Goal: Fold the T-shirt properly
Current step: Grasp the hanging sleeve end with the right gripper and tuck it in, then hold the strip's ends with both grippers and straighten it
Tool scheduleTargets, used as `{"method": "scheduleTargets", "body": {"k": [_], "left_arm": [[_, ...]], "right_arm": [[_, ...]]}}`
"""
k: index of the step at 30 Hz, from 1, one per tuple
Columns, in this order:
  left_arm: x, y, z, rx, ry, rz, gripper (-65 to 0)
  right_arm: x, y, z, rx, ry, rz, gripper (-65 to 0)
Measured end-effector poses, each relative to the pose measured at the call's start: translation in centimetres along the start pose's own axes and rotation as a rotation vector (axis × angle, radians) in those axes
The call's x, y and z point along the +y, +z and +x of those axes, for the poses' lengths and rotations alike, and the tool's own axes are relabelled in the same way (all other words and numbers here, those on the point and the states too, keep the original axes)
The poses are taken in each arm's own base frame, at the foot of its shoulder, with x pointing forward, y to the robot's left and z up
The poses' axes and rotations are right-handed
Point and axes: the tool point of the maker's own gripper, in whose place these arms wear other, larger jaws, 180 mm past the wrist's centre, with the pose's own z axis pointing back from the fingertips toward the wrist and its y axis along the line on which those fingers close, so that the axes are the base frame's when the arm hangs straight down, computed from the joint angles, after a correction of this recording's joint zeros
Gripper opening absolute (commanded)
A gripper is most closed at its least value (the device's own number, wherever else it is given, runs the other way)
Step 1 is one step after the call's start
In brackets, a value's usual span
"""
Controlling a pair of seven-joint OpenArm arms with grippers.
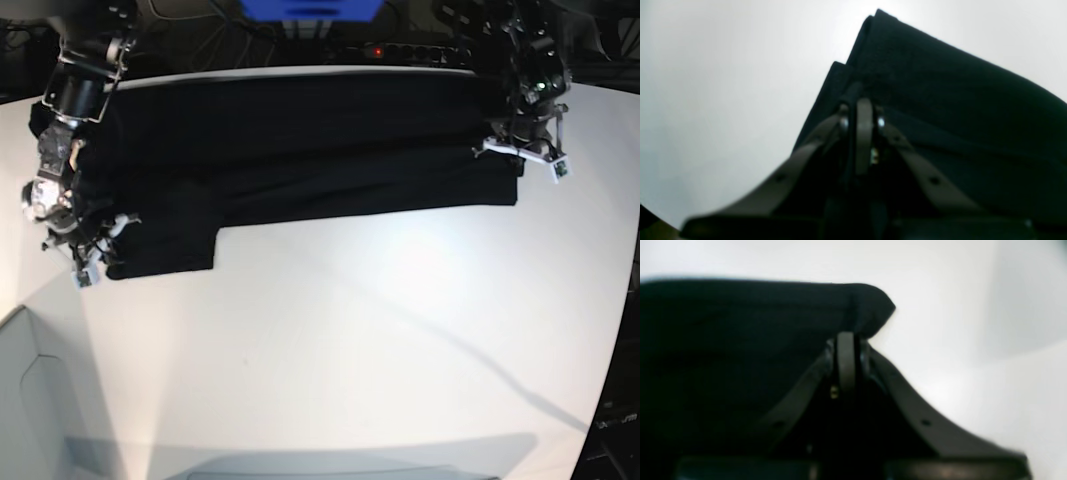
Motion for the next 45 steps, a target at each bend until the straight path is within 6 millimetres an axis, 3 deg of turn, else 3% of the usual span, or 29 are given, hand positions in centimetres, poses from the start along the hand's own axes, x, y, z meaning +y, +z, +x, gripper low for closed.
{"method": "scheduleTargets", "body": {"k": [3, 7, 9, 13, 17, 22, 31, 35, 40, 45], "left_arm": [[-0.2, 0.0, 0.1, -0.003, -0.002, -0.005, -65.0], [-0.2, 0.0, 0.1, -0.001, -0.005, -0.003, -65.0], [-0.3, 0.0, 0.1, -0.003, -0.002, -0.007, -65.0], [-0.1, 0.0, 0.4, -0.007, -0.011, -0.002, -65.0], [-0.1, 0.0, 0.3, -0.004, -0.010, -0.003, -65.0], [-0.1, 0.0, 0.4, -0.006, -0.008, -0.005, -65.0], [-0.1, 0.0, 0.4, -0.006, -0.009, -0.006, -65.0], [-0.1, 0.0, 0.5, -0.006, -0.012, -0.005, -65.0], [-0.1, 0.0, 0.4, -0.006, -0.011, -0.004, -65.0], [-0.1, 0.0, 0.4, -0.006, -0.011, -0.004, -65.0]], "right_arm": [[-0.4, 2.7, -0.2, -0.017, 0.023, -0.066, -65.0], [0.3, 6.4, 4.7, -0.208, 0.060, -0.127, -65.0], [0.4, 8.6, 5.3, -0.246, 0.088, -0.167, -65.0], [0.7, 11.1, 2.5, -0.184, 0.091, -0.216, -65.0], [0.5, 12.8, 1.6, -0.201, 0.060, -0.254, -65.0], [0.2, 13.9, -3.7, -0.068, 0.027, -0.275, -65.0], [2.2, 16.8, -8.6, 0.038, -0.007, -0.280, -65.0], [2.3, 17.2, -8.2, 0.017, 0.004, -0.277, -65.0], [2.7, 18.1, -10.4, 0.086, 0.005, -0.271, -65.0], [1.6, 18.1, -9.7, 0.060, -0.012, -0.304, -65.0]]}}
